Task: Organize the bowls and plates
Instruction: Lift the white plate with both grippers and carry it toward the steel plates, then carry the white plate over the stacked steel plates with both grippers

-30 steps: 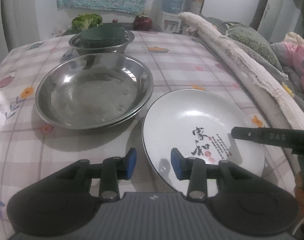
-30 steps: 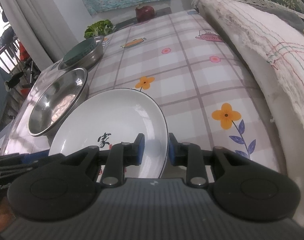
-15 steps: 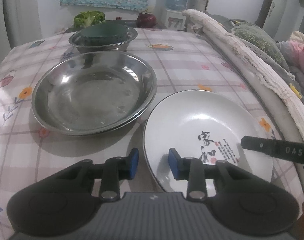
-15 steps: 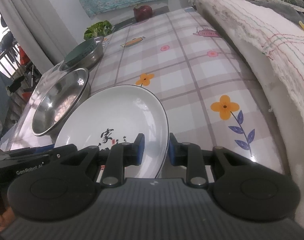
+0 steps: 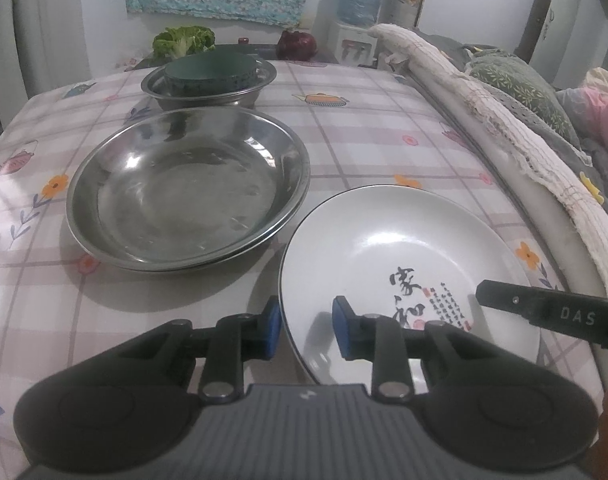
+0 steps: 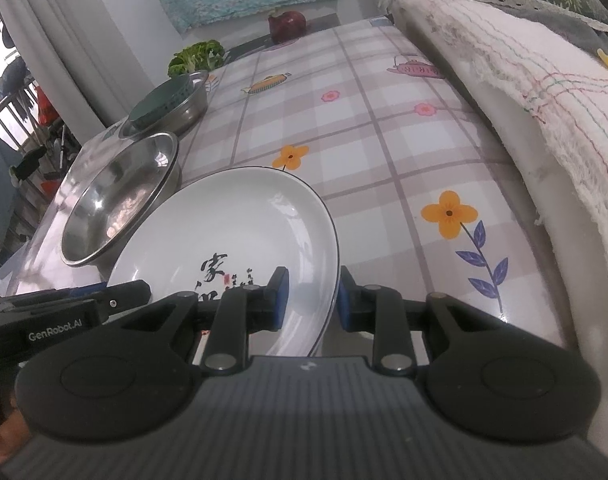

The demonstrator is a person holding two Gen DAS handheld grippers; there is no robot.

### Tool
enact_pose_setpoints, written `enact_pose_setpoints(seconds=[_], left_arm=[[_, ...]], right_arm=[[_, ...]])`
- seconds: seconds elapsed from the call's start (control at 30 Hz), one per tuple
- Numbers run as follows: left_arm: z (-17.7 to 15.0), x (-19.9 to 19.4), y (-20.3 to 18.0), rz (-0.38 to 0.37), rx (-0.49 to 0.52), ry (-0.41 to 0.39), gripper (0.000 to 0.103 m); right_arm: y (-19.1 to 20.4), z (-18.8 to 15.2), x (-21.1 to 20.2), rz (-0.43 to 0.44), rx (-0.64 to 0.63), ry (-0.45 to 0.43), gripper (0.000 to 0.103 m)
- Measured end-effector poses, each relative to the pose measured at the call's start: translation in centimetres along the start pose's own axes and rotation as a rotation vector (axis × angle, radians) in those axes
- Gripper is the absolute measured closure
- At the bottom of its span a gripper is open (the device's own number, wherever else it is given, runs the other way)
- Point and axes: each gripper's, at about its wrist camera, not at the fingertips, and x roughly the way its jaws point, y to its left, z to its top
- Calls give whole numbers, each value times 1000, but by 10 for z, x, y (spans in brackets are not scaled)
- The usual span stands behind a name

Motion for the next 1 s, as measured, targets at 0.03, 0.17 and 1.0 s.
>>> enact_pose_setpoints(seconds=[0.03, 0.17, 1.0], left_arm=[[0, 0, 0, 0, -2, 0, 74], [0, -1, 0, 0, -2, 0, 74], [-10, -17, -7, 9, 3, 0, 74]], right_arm=[[0, 0, 0, -1, -2, -1, 78], [0, 0, 0, -3, -4, -2, 78], [3, 21, 13, -13, -100, 4, 78]])
